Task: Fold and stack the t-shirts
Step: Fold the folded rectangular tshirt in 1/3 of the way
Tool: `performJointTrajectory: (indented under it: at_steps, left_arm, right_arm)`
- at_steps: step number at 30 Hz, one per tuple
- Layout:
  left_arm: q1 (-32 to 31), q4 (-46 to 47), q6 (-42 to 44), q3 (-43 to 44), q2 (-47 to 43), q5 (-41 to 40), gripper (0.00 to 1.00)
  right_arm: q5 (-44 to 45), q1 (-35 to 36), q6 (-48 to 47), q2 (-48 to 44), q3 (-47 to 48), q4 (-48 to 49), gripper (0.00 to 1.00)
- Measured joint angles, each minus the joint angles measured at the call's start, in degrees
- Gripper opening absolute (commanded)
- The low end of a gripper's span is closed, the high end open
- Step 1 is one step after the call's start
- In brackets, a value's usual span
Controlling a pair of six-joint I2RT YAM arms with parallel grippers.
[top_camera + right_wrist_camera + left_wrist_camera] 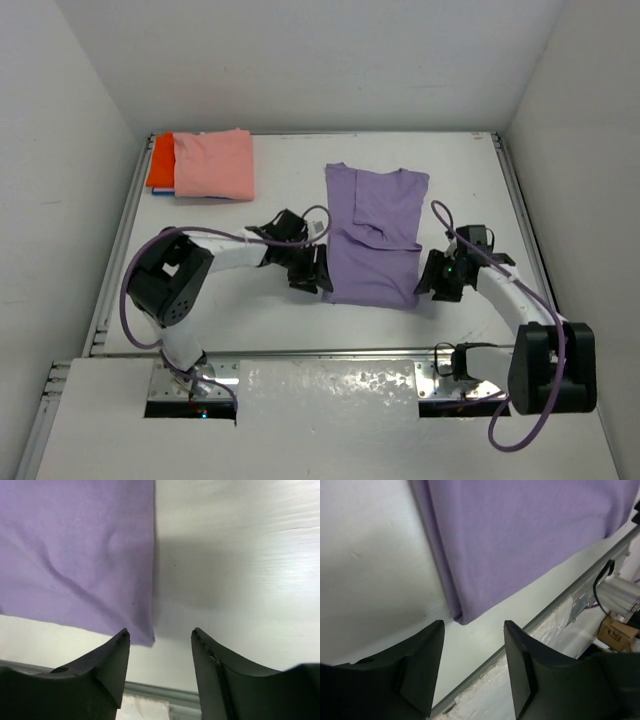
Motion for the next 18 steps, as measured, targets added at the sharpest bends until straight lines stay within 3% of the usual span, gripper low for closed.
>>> performJointTrajectory:
  at_steps: [5,7,9,10,12,16,18]
  left_arm:
    - [1.68,-8.92,3.61,15.21,0.70,-5.49,0.48]
    - [2.71,-9.62,5.01,21.55,1.55,-7.26,0.43]
    - [3.61,-9.86,5.95,26.88,3.39,-7.80,0.28]
    - [3.89,-10.05,6.38,29.40,4.94,-7.82,0.18]
    - [4.26,-9.64,6.80,33.33,8.55,-7.43,0.10]
    - [4.46,-9.14,6.75,35.10,14.67,-5.42,0.00]
    - [4.46,-9.51,6.47,35.58,17.46,-4.17,0.00]
  right_arm:
    - [6.27,0.00,-0.55,-0.94,9.14,-4.26,0.37]
    - [7.72,0.00,-0.66,0.98,12.61,-2.86,0.19]
    - [8.48,0.00,-0.20,5.29,16.20,-2.29,0.03]
    - [8.68,0.00,0.17,8.04,17.68,-1.70,0.02]
    - [8.59,0.00,0.85,13.42,19.74,-0.68,0.01]
    - [7.63,0.00,1.46,18.80,20.11,0.22,0.00]
    - [6.84,0.00,1.60,19.89,20.41,0.22,0.00]
